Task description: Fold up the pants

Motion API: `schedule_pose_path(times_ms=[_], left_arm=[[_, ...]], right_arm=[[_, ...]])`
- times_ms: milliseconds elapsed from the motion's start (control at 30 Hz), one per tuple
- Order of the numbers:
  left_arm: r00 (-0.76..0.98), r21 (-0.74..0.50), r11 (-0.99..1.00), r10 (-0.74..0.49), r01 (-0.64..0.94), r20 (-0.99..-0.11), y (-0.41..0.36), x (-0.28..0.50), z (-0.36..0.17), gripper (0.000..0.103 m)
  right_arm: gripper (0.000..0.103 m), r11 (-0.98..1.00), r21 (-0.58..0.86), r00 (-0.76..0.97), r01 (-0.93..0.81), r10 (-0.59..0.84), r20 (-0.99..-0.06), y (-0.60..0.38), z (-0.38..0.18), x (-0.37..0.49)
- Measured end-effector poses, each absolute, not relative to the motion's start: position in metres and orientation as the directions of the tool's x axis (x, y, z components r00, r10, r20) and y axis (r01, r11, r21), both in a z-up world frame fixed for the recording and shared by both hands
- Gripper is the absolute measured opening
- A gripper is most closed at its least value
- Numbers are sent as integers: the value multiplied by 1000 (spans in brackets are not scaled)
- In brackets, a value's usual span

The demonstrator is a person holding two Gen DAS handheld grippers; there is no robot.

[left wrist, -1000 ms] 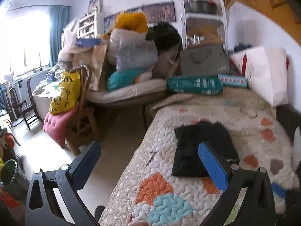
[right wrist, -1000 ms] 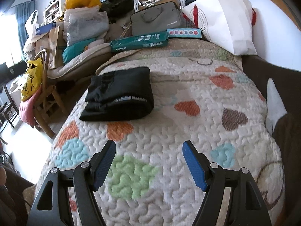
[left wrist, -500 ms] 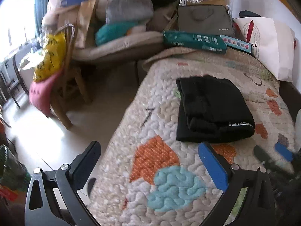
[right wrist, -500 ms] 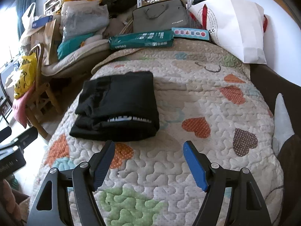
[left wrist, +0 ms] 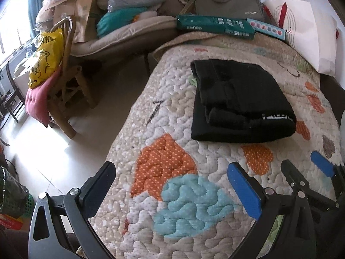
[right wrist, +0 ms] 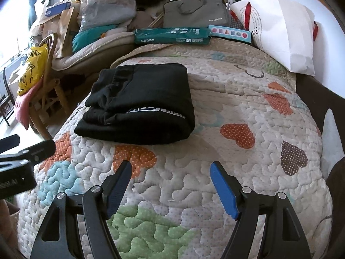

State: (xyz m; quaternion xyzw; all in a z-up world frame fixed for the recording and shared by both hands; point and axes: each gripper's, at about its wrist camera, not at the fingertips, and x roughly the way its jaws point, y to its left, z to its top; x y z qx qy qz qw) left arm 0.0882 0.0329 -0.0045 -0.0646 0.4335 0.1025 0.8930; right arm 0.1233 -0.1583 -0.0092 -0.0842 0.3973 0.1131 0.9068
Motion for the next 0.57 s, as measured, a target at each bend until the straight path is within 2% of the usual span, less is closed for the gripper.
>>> schedule_pose_path(times_ms=[567], left_arm=[[578,-99,962,70,-255,-813,44,88,-10,103]], right_arm=[[84,953,-98,676,-288,130,-726,-150,-3,124]])
